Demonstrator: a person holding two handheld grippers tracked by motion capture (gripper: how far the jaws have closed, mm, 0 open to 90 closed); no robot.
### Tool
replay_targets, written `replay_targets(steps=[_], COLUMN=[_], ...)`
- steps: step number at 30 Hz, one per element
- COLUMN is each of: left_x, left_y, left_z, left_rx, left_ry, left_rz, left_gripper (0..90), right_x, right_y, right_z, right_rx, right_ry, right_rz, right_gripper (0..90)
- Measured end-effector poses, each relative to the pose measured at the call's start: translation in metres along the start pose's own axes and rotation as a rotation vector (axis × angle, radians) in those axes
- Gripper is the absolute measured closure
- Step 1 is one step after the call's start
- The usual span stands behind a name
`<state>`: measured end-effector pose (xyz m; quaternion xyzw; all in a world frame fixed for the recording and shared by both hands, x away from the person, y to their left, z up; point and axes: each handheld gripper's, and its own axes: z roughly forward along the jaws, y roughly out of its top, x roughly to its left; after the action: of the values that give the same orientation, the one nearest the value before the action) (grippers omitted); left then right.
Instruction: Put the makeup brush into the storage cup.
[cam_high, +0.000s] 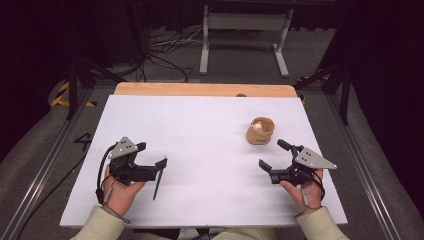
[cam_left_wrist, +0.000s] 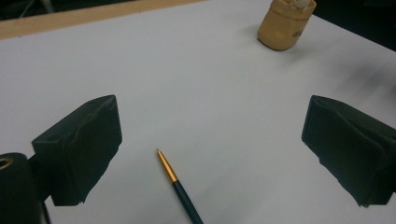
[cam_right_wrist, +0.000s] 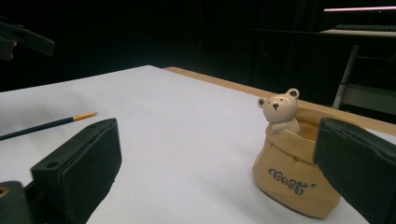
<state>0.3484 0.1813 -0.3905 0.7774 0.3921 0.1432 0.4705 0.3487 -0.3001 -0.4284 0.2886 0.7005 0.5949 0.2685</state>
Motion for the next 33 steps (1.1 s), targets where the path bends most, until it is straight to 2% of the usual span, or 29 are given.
replay_targets(steps=[1, 3, 5, 8, 12, 20, 21, 26, 30, 33], left_x=[0.000, -0.001, -0.001, 0.001, 0.003, 0.002, 0.001, 0.000, 0.001, 0.001], left_y=[0.000, 0.003, 0.008, 0.016, 0.021, 0.025, 0.026, 0.029, 0.030, 0.029], left_z=[0.000, 0.002, 0.004, 0.007, 0.012, 0.019, 0.020, 0.023, 0.027, 0.029], left_rx=[0.000, 0.040, 0.094, 0.198, 0.294, 0.399, 0.412, 0.484, 0.537, 0.562], left_ry=[0.000, -0.005, -0.005, 0.019, 0.003, 0.031, 0.030, 0.026, 0.020, 0.015], left_rz=[0.000, -0.006, -0.006, 0.049, 0.047, 0.075, 0.069, 0.095, 0.101, 0.087], left_gripper=[5.7, 5.7, 5.6, 4.7, 5.5, 6.7, 7.0, 8.1, 8.4, 8.7], right_x=[0.000, 0.000, 0.000, 0.000, 0.000, 0.000, 0.000, 0.001, 0.001, 0.000], right_y=[0.000, 0.000, 0.000, 0.000, -0.001, -0.002, -0.002, -0.002, -0.001, -0.002], right_z=[0.000, 0.000, 0.000, 0.000, 0.000, 0.000, 0.000, 0.001, 0.001, 0.001], right_rx=[0.000, 0.002, 0.001, 0.003, 0.008, 0.017, 0.018, 0.022, 0.020, 0.021], right_ry=[0.000, 0.001, 0.001, 0.005, 0.009, 0.007, 0.007, 0.005, 0.005, 0.004], right_rz=[0.000, 0.003, 0.004, 0.002, 0.002, 0.005, 0.006, -0.004, -0.010, -0.007], right_gripper=[1.1, 1.1, 1.1, 1.1, 1.1, 1.0, 1.0, 1.1, 1.1, 1.1])
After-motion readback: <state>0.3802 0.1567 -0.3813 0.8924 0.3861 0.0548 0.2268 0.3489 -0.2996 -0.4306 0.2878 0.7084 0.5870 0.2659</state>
